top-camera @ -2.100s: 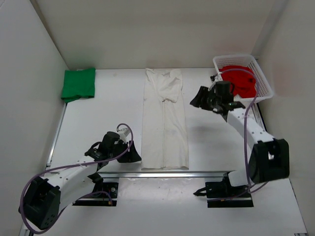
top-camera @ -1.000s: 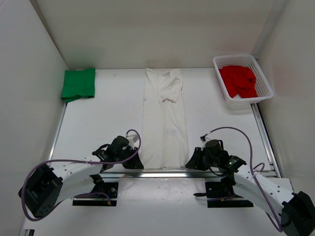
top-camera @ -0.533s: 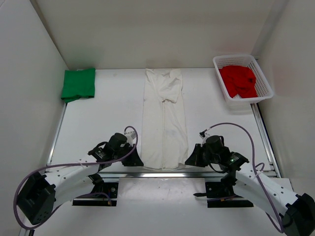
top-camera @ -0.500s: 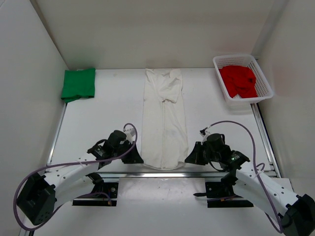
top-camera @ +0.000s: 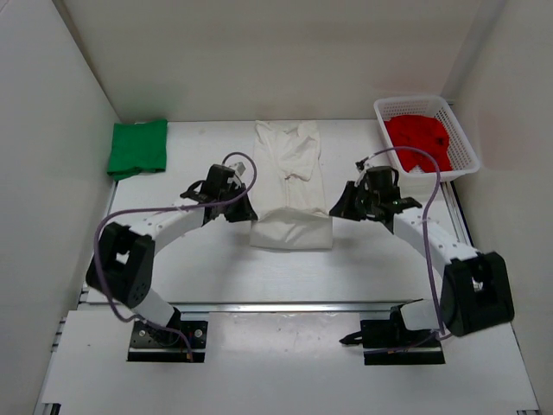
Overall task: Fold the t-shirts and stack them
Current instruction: Grab the bottom of the folded rectangular tshirt with both arms
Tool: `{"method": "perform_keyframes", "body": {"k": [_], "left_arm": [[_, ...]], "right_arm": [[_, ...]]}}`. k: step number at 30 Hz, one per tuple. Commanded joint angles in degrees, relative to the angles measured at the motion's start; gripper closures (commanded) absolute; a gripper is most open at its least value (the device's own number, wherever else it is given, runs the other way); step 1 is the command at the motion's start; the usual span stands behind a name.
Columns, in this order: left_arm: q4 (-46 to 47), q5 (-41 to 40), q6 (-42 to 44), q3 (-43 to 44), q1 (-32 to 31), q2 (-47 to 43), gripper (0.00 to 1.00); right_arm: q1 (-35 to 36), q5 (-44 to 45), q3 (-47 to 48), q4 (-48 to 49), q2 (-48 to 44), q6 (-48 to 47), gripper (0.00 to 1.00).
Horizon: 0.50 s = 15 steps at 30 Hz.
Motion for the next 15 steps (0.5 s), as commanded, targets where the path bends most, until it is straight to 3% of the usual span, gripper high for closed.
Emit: {"method": "perform_keyframes", "body": {"k": [1, 8, 15], "left_arm": [[1.0, -4.2, 0.8, 7.3, 2.0, 4.2, 1.00], [-0.1, -6.5, 1.5, 18.5, 4.5, 14.9, 1.00], [0.3, -6.3, 1.3, 25.9, 6.0, 23.3, 1.00]], "right_arm": [[-3.7, -2.0, 7.4, 6.5, 7.1, -2.2, 1.00], [-4.3, -3.7, 22.1, 5.9, 23.4, -3.3, 1.00], [-6.5, -3.5, 29.6, 5.5, 32.0, -4.1, 1.00]]}}
